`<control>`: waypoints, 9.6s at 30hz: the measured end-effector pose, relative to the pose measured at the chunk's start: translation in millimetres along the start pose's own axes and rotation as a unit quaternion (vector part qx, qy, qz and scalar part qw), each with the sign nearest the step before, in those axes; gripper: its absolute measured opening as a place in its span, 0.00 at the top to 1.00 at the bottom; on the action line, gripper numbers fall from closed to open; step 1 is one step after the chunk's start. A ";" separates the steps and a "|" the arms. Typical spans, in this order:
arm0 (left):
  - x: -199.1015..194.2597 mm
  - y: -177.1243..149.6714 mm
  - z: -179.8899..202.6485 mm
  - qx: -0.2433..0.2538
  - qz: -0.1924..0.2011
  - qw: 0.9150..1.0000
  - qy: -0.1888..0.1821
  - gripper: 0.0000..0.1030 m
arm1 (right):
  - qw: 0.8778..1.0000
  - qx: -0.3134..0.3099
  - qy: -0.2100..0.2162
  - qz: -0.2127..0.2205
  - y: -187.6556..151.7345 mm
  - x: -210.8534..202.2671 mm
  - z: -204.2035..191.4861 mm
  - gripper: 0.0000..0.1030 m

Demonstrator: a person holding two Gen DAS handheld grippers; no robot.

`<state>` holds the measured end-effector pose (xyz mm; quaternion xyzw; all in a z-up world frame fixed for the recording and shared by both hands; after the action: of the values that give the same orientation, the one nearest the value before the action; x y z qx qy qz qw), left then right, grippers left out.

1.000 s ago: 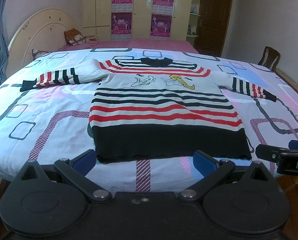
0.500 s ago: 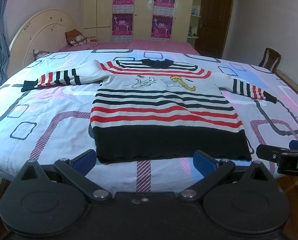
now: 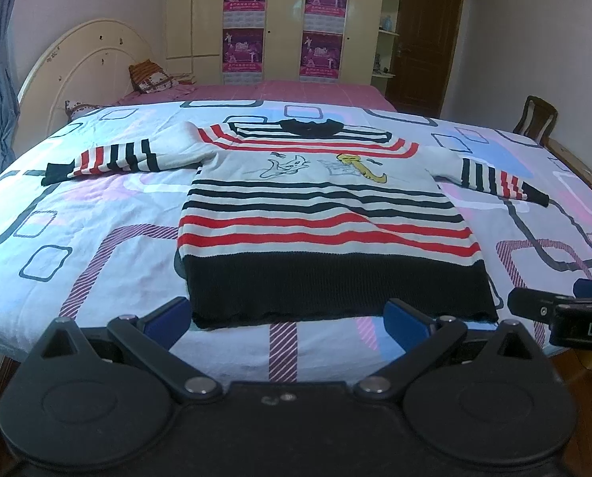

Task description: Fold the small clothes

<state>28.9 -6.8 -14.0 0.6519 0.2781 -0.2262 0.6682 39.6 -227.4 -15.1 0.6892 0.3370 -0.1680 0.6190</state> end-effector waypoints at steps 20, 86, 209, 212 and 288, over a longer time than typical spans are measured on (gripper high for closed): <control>20.1 28.3 -0.1 0.009 0.009 1.000 -0.009 0.00 | 1.000 -0.004 -0.003 0.006 27.4 19.7 -2.5 0.00; 328.5 195.2 174.3 0.049 -0.087 0.993 -0.064 0.01 | 0.909 0.397 -0.097 0.077 139.7 234.1 414.6 0.59; 421.1 220.8 31.7 0.049 0.020 0.996 -0.066 0.46 | 1.000 0.017 0.019 -0.015 298.9 436.5 184.1 1.00; 431.7 213.6 45.7 0.093 -0.007 0.994 -0.055 0.41 | 0.998 -0.034 -0.037 -0.046 288.2 452.9 185.0 1.00; 405.7 195.9 -17.9 -0.028 -0.037 0.997 0.064 0.37 | 0.993 0.113 0.023 -0.019 284.4 444.0 233.9 0.93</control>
<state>459.2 44.9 -138.4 0.6352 0.3501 -0.2005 0.6585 592.3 -341.5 -134.2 0.7517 0.3430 -0.2010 0.5263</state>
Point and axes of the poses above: each gripper's, at about its wrist camera, not at the fingertips, and x roughly the way its jaws point, z to its right, y to its top, the point moved 3 cm from there along x, roughly the way its jaws point, and after that the axes turned 4 degrees about y, right-handed, at the moved point
